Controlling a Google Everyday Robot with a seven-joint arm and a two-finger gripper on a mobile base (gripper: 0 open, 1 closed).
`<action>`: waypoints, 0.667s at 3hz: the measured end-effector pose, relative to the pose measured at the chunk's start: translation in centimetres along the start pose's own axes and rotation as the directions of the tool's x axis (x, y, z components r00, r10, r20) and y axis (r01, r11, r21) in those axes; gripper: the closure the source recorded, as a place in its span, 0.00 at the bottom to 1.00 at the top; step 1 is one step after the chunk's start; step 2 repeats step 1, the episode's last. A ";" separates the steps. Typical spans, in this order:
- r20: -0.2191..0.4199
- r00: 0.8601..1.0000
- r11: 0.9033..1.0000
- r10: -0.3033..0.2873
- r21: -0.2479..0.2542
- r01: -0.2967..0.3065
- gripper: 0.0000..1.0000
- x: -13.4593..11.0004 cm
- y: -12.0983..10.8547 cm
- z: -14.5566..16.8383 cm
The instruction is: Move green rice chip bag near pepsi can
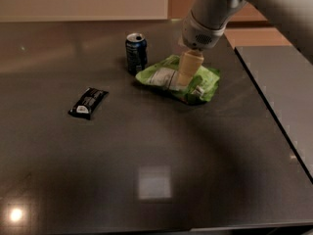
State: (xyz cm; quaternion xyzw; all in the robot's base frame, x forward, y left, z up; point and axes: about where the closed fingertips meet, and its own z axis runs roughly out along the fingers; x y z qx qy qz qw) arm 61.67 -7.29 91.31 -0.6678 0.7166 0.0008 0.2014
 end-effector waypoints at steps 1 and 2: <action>0.000 1.000 1.000 0.000 0.000 0.000 0.00 0.0 0.0 0.0; 0.000 1.000 1.000 0.000 0.000 0.000 0.00 0.0 0.0 0.0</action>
Offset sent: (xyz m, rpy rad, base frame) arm 0.0000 0.0000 0.0000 0.0000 0.0000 0.0000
